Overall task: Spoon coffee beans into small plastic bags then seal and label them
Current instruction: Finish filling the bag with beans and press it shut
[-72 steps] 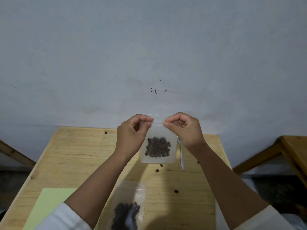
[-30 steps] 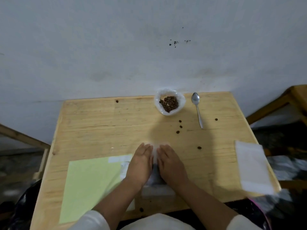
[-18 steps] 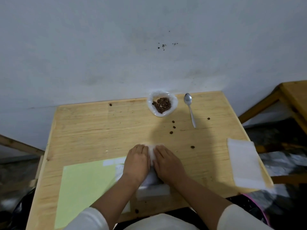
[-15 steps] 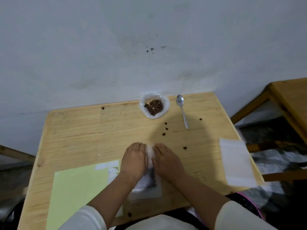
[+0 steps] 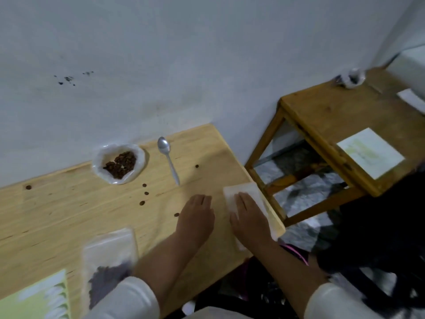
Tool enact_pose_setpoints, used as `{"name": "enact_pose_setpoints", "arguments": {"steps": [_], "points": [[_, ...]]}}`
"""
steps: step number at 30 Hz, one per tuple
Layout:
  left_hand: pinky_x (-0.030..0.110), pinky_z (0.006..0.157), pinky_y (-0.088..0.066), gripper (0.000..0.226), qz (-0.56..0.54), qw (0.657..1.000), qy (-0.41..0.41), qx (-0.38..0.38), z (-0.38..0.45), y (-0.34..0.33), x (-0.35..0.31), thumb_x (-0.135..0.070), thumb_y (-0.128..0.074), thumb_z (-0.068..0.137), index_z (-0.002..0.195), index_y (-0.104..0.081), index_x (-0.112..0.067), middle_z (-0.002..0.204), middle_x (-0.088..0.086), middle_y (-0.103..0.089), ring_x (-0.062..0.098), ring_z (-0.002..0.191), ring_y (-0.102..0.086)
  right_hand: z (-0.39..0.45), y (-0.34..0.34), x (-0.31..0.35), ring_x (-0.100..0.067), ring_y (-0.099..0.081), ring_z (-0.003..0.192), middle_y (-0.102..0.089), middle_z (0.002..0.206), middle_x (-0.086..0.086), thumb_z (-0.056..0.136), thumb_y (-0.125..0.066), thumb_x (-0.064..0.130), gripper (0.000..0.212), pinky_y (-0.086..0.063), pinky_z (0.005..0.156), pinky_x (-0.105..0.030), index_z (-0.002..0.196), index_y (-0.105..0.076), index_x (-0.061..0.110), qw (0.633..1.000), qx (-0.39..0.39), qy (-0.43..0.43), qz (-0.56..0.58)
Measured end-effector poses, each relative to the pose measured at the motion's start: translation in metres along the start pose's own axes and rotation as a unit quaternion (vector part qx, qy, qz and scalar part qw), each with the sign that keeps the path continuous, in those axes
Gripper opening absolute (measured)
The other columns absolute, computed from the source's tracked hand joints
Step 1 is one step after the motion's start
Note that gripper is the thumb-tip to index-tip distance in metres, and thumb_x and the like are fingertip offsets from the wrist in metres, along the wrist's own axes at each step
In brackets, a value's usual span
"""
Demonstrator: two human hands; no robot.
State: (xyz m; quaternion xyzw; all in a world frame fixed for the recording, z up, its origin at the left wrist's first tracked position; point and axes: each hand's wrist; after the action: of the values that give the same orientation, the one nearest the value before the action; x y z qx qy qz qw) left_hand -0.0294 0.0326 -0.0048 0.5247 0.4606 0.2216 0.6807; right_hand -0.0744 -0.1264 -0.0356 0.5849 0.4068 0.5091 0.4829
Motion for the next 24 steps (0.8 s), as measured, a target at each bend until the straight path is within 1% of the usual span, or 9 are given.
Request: {"name": "enact_pose_setpoints", "arguments": {"steps": [2, 3, 6, 8, 9, 13, 17, 22, 24], "points": [[0.028, 0.072, -0.054, 0.036, -0.012, 1.0, -0.009, 0.008, 0.009, -0.02, -0.009, -0.008, -0.077, 0.064, 0.099, -0.068, -0.002, 0.093, 0.012, -0.068, 0.028, 0.087, -0.067, -0.006, -0.014, -0.017, -0.031, -0.057, 0.115, -0.058, 0.125, -0.021, 0.087, -0.028, 0.036, 0.06, -0.05, 0.095, -0.039, 0.124, -0.052, -0.005, 1.0, 0.022, -0.002, -0.006], [0.033, 0.079, -0.054, 0.041, -0.025, 1.0, -0.002, 0.011, 0.015, -0.029, -0.012, -0.006, -0.074, 0.069, 0.108, -0.065, 0.002, 0.102, 0.016, -0.067, 0.031, 0.095, -0.065, -0.008, -0.019, -0.023, -0.03, -0.058, 0.115, -0.058, 0.125, -0.021, 0.087, -0.028, 0.036, 0.06, -0.049, 0.096, -0.039, 0.124, -0.053, -0.005, 1.0, 0.026, -0.005, -0.003], [0.034, 0.104, -0.037, 0.054, -0.002, 0.999, -0.007, 0.039, 0.031, -0.049, -0.016, -0.014, -0.053, 0.089, 0.137, -0.038, 0.005, 0.135, 0.02, -0.048, 0.032, 0.124, -0.047, -0.011, -0.02, -0.028, -0.027, -0.064, 0.105, -0.064, 0.116, -0.018, 0.091, -0.028, 0.035, 0.056, -0.052, 0.088, -0.037, 0.117, -0.06, -0.003, 0.999, 0.029, -0.021, 0.024], [0.029, 0.111, -0.025, 0.056, -0.003, 0.998, 0.008, 0.06, 0.043, -0.055, -0.018, -0.021, -0.039, 0.097, 0.145, -0.021, 0.0, 0.148, 0.014, -0.033, 0.026, 0.135, -0.032, -0.013, -0.017, -0.025, -0.028, -0.064, 0.106, -0.064, 0.116, -0.019, 0.085, -0.035, 0.033, 0.054, -0.054, 0.087, -0.039, 0.118, -0.058, -0.003, 0.999, 0.016, -0.013, 0.045], [0.028, 0.11, -0.025, 0.055, -0.014, 0.998, 0.024, 0.061, 0.048, -0.058, -0.018, -0.023, -0.037, 0.098, 0.146, -0.019, -0.003, 0.148, 0.012, -0.031, 0.024, 0.135, -0.03, -0.013, -0.016, -0.025, -0.028, -0.064, 0.105, -0.064, 0.115, -0.019, 0.082, -0.038, 0.032, 0.053, -0.055, 0.085, -0.039, 0.118, -0.056, -0.002, 0.999, 0.004, -0.009, 0.051], [0.028, 0.101, -0.036, 0.045, -0.063, 0.995, 0.06, 0.046, 0.06, -0.062, -0.022, -0.022, -0.044, 0.095, 0.139, -0.038, -0.01, 0.138, 0.007, -0.043, 0.022, 0.124, -0.041, -0.013, -0.01, -0.028, -0.025, -0.065, 0.105, -0.065, 0.115, -0.016, 0.079, -0.039, 0.033, 0.053, -0.056, 0.081, -0.037, 0.119, -0.053, 0.001, 0.998, -0.003, 0.001, 0.065], [0.03, 0.09, -0.045, 0.032, -0.108, 0.993, 0.046, -0.027, 0.059, -0.056, -0.026, -0.009, -0.059, 0.086, 0.117, -0.057, -0.006, 0.118, 0.01, -0.055, 0.025, 0.107, -0.052, -0.011, -0.013, -0.031, -0.023, -0.064, 0.106, -0.065, 0.115, -0.013, 0.079, -0.039, 0.036, 0.054, -0.055, 0.084, -0.034, 0.118, -0.056, 0.003, 0.998, 0.005, -0.005, 0.065], [0.023, 0.061, -0.036, 0.008, -0.152, 0.984, 0.077, -0.042, 0.056, -0.049, -0.036, -0.007, -0.052, 0.09, 0.096, -0.057, -0.01, 0.088, 0.005, -0.06, 0.019, 0.078, -0.053, -0.011, -0.008, -0.03, -0.028, -0.063, 0.107, -0.063, 0.118, -0.016, 0.081, -0.038, 0.034, 0.055, -0.055, 0.085, -0.039, 0.12, -0.056, 0.0, 0.994, -0.001, -0.009, 0.11], [0.021, 0.056, -0.036, 0.009, -0.187, 0.976, 0.107, -0.044, 0.057, -0.046, -0.038, -0.006, -0.049, 0.091, 0.086, -0.054, -0.012, 0.079, 0.002, -0.059, 0.016, 0.069, -0.052, -0.008, 0.001, -0.033, -0.028, -0.063, 0.103, -0.061, 0.118, -0.016, 0.083, -0.038, 0.035, 0.052, -0.054, 0.085, -0.035, 0.123, -0.052, 0.005, 0.991, -0.029, -0.017, 0.133]]}}
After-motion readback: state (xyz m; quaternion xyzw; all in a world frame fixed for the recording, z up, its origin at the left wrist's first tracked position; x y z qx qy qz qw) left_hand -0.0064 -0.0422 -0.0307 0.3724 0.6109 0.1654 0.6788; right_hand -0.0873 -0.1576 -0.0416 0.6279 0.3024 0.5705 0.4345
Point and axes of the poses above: each hand's wrist, its own z-axis towards the middle knuckle, its own y-axis out of the back of the hand, x = y × z
